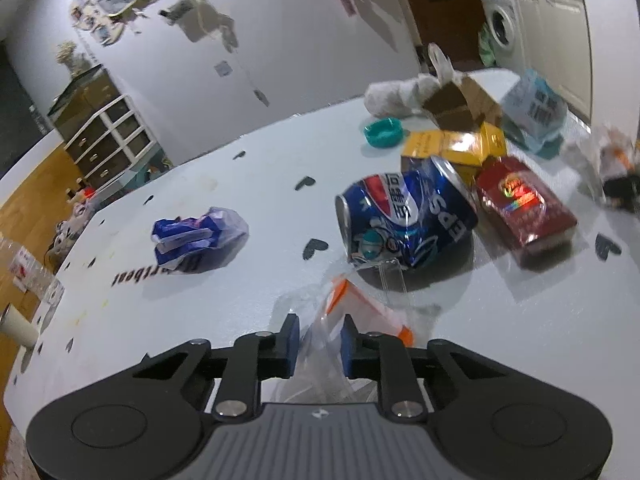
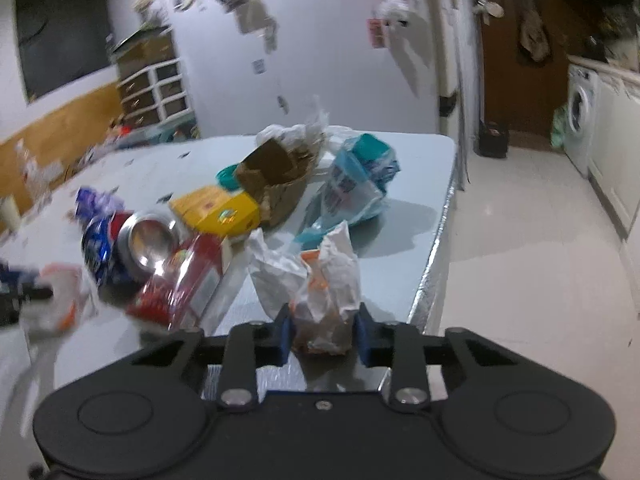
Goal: Collect trash
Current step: 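Grasp the clear plastic bag with left tool while right grasps white tissue bag, then carry both held bags over the yellow trash bin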
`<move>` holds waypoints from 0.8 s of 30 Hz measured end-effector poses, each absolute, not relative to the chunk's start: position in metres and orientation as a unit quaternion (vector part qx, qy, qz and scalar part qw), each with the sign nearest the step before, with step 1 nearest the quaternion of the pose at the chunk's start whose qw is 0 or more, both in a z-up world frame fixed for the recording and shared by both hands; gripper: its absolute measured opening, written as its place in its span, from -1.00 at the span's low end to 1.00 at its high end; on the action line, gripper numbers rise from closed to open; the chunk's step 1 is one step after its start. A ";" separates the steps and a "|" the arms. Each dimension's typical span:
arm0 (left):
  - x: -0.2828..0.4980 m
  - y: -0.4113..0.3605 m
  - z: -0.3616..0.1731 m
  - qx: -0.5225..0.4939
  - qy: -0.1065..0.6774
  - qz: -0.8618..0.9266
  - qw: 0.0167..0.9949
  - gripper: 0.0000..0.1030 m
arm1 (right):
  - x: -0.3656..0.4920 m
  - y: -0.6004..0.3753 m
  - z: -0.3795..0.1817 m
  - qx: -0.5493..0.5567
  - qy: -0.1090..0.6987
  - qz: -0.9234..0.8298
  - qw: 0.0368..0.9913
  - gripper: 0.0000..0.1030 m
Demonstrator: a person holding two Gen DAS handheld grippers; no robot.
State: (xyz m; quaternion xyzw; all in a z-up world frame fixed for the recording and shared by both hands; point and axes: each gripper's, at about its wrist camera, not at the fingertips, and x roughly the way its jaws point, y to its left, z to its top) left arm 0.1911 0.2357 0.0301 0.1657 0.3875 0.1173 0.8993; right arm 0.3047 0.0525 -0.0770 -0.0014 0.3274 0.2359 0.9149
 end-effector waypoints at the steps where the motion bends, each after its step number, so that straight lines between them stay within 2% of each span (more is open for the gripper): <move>1: 0.188 0.236 0.033 0.160 0.381 0.120 0.903 -0.65 | 0.302 0.053 -0.076 -0.009 0.326 0.239 0.915 -0.49; 7: 0.165 0.233 0.053 0.120 0.342 0.132 0.923 -0.75 | 0.285 0.042 -0.066 0.008 0.324 0.252 0.912 -0.57; 13: 0.140 0.218 0.071 0.076 0.303 0.129 0.941 -0.76 | 0.259 0.025 -0.044 0.022 0.295 0.264 0.918 -0.58; 24: 0.124 0.134 0.094 0.045 0.249 0.071 0.965 -0.76 | 0.223 -0.027 -0.011 0.041 0.261 0.239 0.934 -0.58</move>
